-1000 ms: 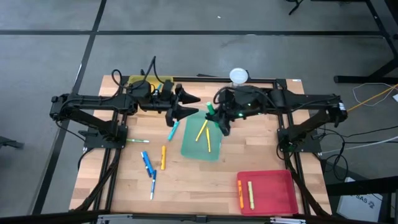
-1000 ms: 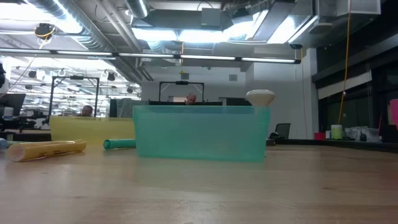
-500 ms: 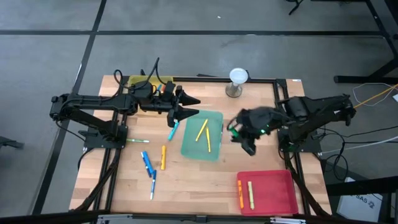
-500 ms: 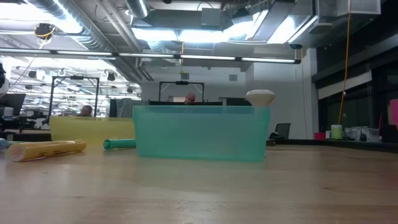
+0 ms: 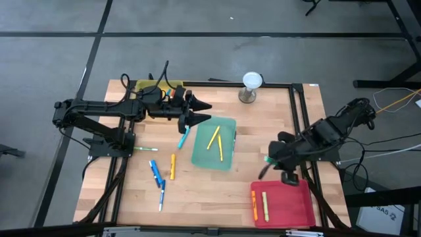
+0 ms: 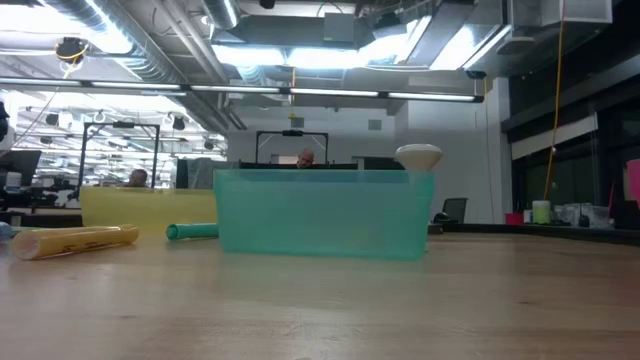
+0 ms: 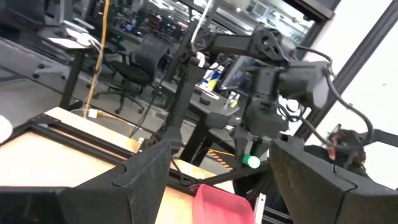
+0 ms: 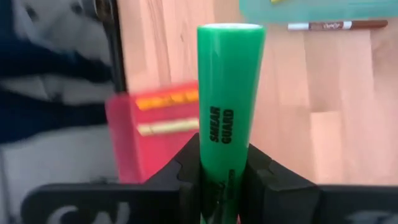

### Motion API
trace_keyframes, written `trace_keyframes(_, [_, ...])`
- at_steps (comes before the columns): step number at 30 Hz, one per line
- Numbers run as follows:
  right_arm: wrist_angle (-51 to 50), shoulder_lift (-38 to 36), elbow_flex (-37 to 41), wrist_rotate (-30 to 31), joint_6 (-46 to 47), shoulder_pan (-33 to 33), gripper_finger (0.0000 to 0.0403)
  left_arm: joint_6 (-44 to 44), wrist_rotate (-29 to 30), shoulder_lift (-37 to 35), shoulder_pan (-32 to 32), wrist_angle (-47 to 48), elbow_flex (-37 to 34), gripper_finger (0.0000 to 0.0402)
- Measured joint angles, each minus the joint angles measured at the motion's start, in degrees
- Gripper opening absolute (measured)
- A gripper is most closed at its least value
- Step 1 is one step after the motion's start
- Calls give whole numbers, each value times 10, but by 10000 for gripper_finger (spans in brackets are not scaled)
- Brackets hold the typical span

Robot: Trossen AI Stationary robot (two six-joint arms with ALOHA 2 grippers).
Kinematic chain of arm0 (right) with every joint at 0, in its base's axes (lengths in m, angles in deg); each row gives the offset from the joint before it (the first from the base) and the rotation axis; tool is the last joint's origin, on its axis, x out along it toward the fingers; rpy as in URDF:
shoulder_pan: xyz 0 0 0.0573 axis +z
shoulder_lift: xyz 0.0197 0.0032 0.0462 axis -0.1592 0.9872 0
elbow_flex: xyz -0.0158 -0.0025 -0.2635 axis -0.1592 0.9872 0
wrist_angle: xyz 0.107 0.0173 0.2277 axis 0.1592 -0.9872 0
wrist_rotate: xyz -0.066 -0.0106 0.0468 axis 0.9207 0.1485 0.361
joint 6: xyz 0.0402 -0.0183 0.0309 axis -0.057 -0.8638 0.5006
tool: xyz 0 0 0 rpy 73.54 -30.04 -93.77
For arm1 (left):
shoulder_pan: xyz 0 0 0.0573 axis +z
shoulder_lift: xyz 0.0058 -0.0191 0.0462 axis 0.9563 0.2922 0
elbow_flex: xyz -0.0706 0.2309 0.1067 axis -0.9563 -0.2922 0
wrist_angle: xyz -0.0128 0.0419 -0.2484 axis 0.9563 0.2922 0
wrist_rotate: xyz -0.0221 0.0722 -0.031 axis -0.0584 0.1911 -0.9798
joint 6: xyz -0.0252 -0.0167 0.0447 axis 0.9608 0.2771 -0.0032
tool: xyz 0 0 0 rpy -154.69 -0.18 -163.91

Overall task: Pick & Place Markers
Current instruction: Put the green highlighter pen into the pink bin

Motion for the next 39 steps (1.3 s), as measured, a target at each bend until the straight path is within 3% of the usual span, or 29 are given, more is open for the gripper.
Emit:
trace_keyframes(16, [-31,35,3,1,-293,41,58,25,19,0,0,-2,0,267])
trace_keyframes(22, [-31,63,4,0,-308,73,58,48,19,0,0,1,0,267])
trace_keyframes(29, [-11,85,4,1,-212,111,58,49,17,0,0,1,0,267])
trace_keyframes(39, [11,131,4,21,163,155,58,54,3,0,-1,1,0,267])
